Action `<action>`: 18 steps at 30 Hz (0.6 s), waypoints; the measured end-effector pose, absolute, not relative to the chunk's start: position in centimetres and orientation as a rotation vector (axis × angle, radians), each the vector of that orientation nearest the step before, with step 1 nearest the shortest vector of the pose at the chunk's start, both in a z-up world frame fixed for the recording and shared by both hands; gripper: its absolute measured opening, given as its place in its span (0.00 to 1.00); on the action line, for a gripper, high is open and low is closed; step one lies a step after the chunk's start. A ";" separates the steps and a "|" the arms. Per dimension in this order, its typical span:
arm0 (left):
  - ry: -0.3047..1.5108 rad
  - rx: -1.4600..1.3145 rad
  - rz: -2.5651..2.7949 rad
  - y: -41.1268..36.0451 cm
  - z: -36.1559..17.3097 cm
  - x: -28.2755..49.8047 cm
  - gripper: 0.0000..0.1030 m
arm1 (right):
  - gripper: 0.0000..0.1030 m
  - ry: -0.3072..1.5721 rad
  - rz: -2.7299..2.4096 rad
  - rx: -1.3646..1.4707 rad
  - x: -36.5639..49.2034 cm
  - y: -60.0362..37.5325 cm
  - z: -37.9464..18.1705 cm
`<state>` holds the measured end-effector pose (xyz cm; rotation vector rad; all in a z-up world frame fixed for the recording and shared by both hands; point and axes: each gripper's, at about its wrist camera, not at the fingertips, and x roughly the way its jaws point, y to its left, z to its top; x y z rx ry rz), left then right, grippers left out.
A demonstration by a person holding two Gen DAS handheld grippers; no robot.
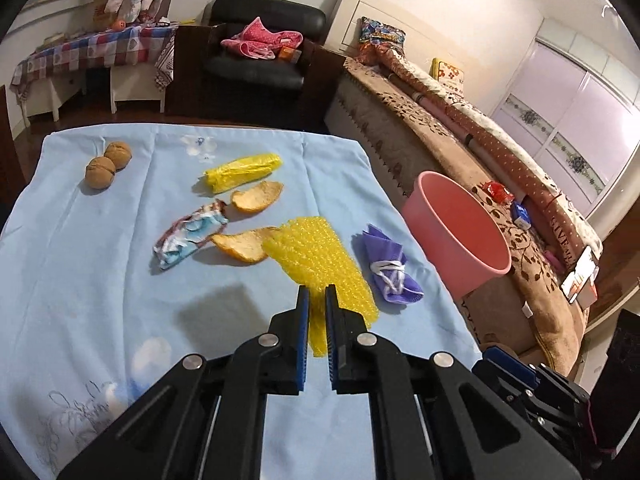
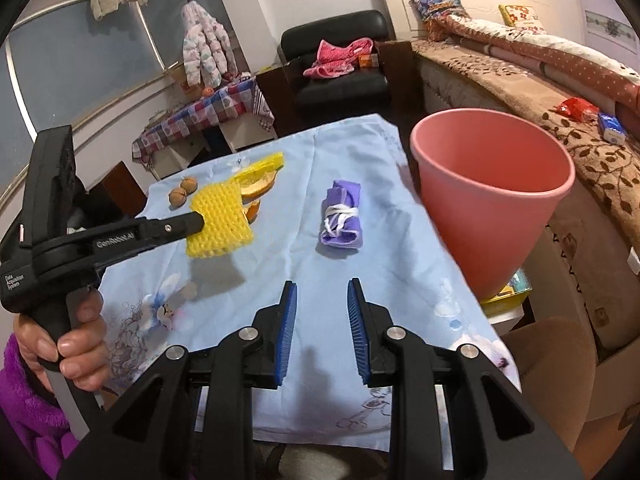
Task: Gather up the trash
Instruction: 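Hold the yellow net in the left tool while the right tool grasps the purple cloth bundle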
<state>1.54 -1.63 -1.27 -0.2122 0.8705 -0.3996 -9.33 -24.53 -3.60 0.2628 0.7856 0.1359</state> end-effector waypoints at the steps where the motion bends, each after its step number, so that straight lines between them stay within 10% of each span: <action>1: 0.865 -0.213 -0.401 -1.2 -1.4 1.6 0.07 | 0.26 0.802 0.135 0.281 -9.1 -24.5 -4.0; 18: 0.752 -0.251 -0.508 3.2 -3.8 4.0 0.07 | 0.26 0.872 -0.022 0.212 -3.7 -22.5 -5.0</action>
